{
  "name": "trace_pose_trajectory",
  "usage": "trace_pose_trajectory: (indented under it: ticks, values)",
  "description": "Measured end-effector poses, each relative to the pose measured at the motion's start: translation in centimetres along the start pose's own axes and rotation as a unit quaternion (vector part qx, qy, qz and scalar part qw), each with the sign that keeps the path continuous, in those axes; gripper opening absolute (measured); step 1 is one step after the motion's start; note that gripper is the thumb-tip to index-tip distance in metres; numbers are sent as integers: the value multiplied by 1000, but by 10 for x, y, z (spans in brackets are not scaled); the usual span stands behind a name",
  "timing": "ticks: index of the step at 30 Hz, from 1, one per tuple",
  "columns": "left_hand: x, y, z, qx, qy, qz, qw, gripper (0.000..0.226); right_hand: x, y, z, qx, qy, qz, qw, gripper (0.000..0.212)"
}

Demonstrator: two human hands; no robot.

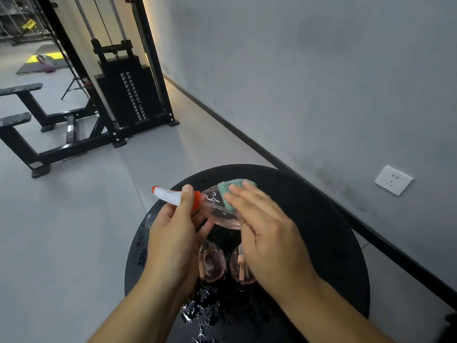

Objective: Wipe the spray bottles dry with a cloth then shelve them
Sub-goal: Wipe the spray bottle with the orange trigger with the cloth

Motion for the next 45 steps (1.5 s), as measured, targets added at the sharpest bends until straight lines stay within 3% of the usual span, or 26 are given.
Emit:
trace_pose_trajectory:
  ticks: [4,9,15,28,34,38,45]
  values:
    - [-1,0,1,6,5,8,1000,28,-7,14,-3,49,33,-26,998,41]
    - [-3,-10,1,-10,11,5,1000,30,10,-11,3,-27,-21,8,999,47]
    - [-11,-1,-4,0,26,-1,1000,23,-5,18,-3,60,18,-37,997,41]
    - [-15,-2,-3,-18,37,8,999,31,-7,14,-2,49,23,-59,997,41]
    - [-11,-1,-3,-11,20,13,1000,28,-3,9,0,43,24,9,999,43]
    - [-6,-4,0,-14,-1,-5,1000,27,12,-5,2,-9,-30,40,999,46]
    - [-10,5,-5,8,-7,-21,1000,22,-1,15,-1,57,5,9,998,46]
Point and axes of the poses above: each hand's wrist, its own z-axis away from the middle knuckle, its own x-axis out of the palm, y = z × x, the point moved 7 cm from there along -z, towards the middle knuckle, and after that the axes turned 8 degrees about -y, right-handed, at the moved point
